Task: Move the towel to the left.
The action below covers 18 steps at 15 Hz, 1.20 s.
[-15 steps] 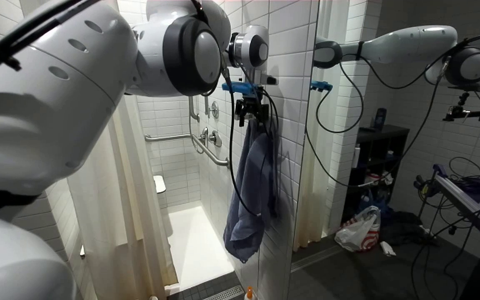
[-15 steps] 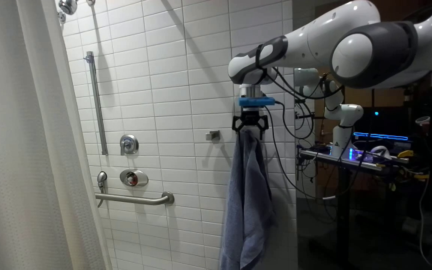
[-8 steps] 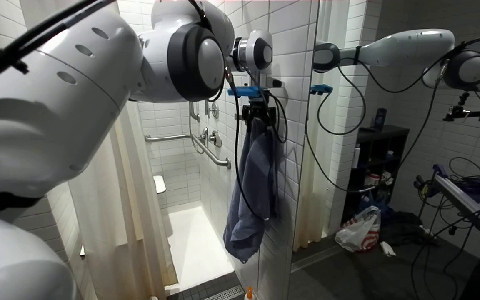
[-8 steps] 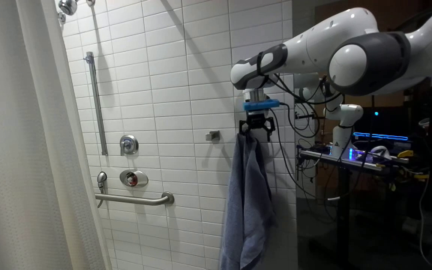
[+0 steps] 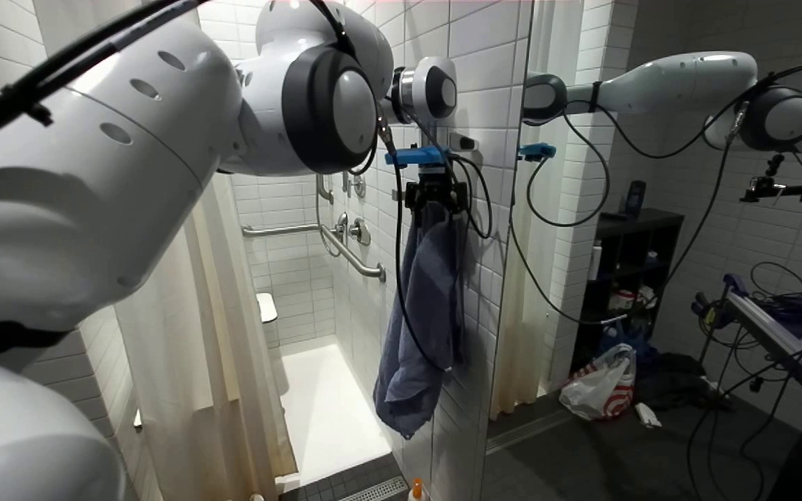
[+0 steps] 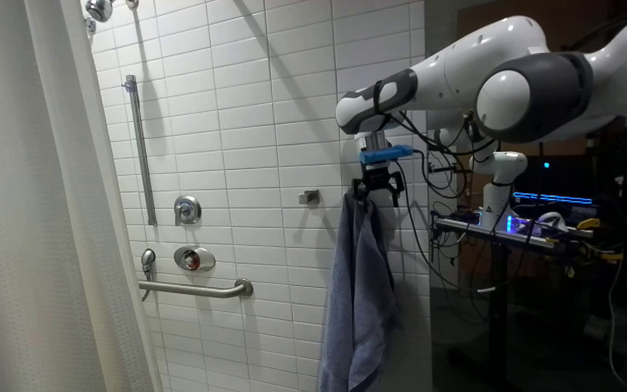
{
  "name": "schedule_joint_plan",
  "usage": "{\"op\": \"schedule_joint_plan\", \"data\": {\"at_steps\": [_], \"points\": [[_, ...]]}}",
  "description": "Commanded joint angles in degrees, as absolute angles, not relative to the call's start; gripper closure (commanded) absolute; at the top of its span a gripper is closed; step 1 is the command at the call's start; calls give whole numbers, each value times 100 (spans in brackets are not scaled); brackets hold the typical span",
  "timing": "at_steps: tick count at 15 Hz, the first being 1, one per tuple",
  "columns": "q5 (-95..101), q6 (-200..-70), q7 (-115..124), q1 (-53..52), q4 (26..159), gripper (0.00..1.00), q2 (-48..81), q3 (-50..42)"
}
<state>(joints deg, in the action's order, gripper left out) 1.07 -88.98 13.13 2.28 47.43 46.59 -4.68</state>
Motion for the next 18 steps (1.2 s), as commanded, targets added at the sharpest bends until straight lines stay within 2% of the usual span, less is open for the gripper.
{"op": "schedule_joint_plan", "data": {"at_steps": [1, 8, 18], "points": [[330, -9517, 1110, 199, 4794, 0, 4659, -538], [449, -10905, 1161, 127, 5877, 0, 4183, -493], [489, -13305, 1053, 40, 8916, 0, 2726, -492]]}}
